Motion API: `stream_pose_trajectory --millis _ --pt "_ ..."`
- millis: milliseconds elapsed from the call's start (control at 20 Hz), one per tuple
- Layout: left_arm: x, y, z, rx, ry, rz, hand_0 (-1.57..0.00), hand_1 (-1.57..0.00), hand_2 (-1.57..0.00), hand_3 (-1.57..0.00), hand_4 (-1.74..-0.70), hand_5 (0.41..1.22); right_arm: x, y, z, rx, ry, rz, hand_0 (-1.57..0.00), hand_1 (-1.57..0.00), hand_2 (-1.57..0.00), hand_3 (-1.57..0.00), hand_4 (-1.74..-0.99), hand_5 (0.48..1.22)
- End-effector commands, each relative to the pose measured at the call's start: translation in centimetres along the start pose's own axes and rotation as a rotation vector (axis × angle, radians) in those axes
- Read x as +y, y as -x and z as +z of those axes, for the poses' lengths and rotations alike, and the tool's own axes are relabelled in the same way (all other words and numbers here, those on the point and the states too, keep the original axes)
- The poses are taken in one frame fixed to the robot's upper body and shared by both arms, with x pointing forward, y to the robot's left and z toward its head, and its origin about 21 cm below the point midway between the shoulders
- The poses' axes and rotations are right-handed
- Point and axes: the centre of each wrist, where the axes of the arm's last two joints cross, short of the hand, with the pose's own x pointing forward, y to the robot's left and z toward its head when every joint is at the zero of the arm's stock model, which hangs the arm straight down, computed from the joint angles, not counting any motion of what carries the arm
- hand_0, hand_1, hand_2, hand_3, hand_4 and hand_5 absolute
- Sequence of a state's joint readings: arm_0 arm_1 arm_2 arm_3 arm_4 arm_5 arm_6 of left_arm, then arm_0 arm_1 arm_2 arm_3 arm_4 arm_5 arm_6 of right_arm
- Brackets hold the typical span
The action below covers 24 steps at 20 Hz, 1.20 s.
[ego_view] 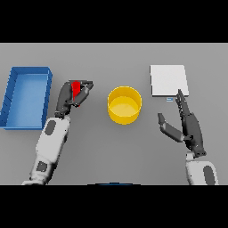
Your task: Pick up the red beaker and tilt it to pour out 1 green nut into yellow bowl. Pick up the yellow bowl and place it on the metallic measuring scale.
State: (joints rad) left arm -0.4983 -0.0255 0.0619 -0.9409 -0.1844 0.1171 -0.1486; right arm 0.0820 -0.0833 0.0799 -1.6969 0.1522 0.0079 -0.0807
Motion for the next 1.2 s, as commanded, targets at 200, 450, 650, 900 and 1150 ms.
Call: stream_pose_trajectory --millis 200,450,650,900,1150 --pt "0.5 -1.3 -0.3 -0.072 -0.023 0.013 -1.51 -1.51 -1.51 -1.51 -1.68 1.103 0.0 0.3 -0.2 -0.02 -0.001 0.035 0.0 0.0 0.0 0.0 -1.263 0.671" --pt "0.6 -5.0 -0.7 -0.153 -0.008 -0.086 -1.55 -1.55 -1.55 -1.55 -1.72 1.101 0.6 0.0 -0.4 -0.031 -0.006 0.041 0.0 0.0 0.0 0.0 -1.245 0.673" --pt "0.7 -7.8 -0.7 -0.174 0.133 -0.369 -1.56 -1.56 -1.56 -1.56 -1.73 1.121 0.2 0.0 0.1 -0.039 0.0 0.078 0.0 0.0 0.0 0.0 -1.243 0.691" --pt "0.1 -8.5 -1.2 -0.169 0.196 -0.47 -1.56 -1.56 -1.56 -1.56 -1.73 1.113 0.4 -0.3 0.3 -0.031 -0.005 0.073 0.0 0.0 0.0 0.0 -1.243 0.71" --pt "-1.4 -10.2 -2.5 -0.249 0.287 -0.875 -1.57 -1.57 -1.57 -1.57 -1.74 1.137 0.5 -0.3 0.3 -0.024 -0.009 0.063 0.0 0.0 0.0 0.0 -1.266 0.72"
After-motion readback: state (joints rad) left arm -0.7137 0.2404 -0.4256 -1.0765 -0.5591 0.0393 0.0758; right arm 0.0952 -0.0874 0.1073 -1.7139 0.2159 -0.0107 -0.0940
